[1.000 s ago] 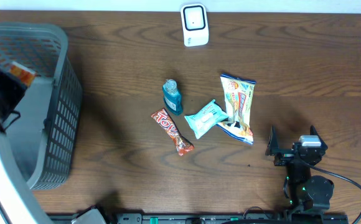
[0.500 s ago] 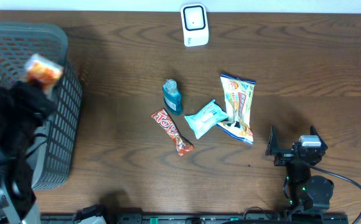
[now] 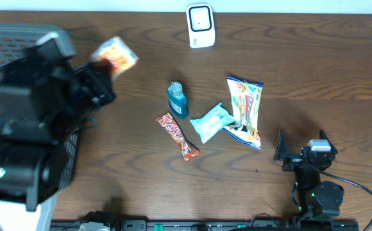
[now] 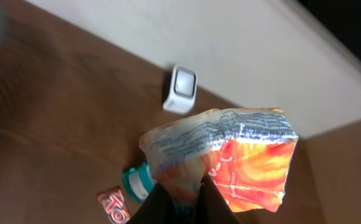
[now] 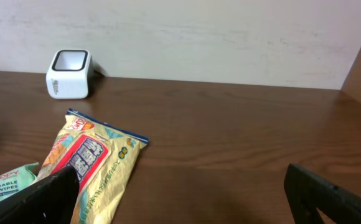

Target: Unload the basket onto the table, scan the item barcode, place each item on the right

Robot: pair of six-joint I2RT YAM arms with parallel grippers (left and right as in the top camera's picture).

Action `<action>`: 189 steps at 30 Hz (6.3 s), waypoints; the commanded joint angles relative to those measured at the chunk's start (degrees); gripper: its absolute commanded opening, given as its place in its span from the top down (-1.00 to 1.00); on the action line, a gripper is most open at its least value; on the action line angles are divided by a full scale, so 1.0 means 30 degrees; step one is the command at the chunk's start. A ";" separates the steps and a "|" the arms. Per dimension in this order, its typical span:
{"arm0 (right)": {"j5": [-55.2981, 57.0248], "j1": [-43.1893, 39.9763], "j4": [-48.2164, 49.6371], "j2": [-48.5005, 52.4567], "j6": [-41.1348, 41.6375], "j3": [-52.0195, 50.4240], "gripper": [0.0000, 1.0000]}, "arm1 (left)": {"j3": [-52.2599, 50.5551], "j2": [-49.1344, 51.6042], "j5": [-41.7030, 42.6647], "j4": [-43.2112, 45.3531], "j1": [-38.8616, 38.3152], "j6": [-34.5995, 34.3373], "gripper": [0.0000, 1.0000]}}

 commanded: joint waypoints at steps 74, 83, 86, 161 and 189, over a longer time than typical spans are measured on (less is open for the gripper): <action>0.0022 0.0182 -0.0066 -0.0073 0.0182 -0.0051 -0.98 | -0.0984 0.4670 -0.7147 -0.0350 -0.9027 -0.2149 -0.96; 0.0022 0.0182 -0.0066 -0.0073 0.0182 -0.0051 -0.98 | -0.0976 0.2521 -0.7140 0.3271 -0.4983 0.0969 -0.96; 0.0029 0.0182 -0.0073 -0.0073 0.0182 -0.0051 -0.98 | -0.0976 0.1887 -0.7140 0.5909 -0.3847 0.1996 -0.96; 0.0022 0.0182 -0.0066 -0.0073 0.0189 -0.0051 -0.98 | -0.2827 -1.8141 0.3257 0.5151 0.2761 0.9428 -0.96; 0.0022 0.0182 -0.0073 -0.0073 0.0182 -0.0051 -0.99 | -0.2820 -2.1194 0.4728 0.4284 0.2922 0.9530 -0.96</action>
